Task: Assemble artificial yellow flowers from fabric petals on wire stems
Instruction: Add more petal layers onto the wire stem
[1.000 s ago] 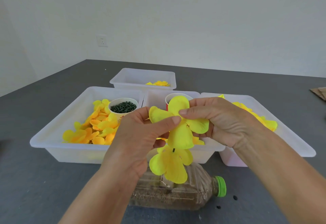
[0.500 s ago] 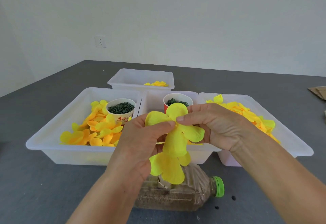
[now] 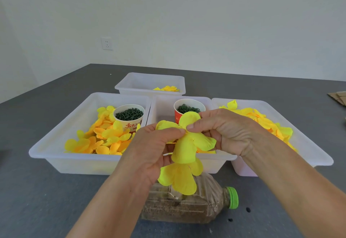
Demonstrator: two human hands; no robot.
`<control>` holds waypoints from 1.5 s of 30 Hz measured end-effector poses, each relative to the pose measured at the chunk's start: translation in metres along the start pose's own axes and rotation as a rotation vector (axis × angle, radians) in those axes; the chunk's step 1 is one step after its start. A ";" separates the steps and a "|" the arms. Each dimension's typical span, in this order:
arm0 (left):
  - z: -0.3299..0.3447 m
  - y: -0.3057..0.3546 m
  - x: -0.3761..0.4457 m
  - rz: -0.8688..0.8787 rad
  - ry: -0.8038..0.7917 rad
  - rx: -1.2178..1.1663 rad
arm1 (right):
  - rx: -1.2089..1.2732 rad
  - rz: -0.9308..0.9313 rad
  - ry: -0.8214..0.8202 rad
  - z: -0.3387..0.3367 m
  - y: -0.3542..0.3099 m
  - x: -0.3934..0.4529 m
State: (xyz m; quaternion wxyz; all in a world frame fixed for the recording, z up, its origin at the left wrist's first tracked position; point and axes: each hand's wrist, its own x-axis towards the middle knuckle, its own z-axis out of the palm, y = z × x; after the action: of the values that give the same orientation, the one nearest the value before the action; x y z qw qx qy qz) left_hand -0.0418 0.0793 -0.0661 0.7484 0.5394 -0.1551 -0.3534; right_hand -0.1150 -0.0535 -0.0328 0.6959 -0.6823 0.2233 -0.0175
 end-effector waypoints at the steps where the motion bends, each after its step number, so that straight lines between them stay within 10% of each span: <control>1: 0.000 0.000 0.001 -0.010 -0.001 -0.008 | 0.008 0.018 -0.005 0.000 0.000 0.000; 45: 0.001 -0.007 -0.009 0.087 -0.024 -0.093 | 0.038 -0.062 -0.032 0.001 0.006 -0.005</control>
State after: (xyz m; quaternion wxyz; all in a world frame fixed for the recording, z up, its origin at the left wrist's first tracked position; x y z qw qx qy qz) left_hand -0.0508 0.0833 -0.0704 0.7854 0.4924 -0.1709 -0.3339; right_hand -0.1210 -0.0500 -0.0376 0.7113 -0.6758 0.1907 -0.0323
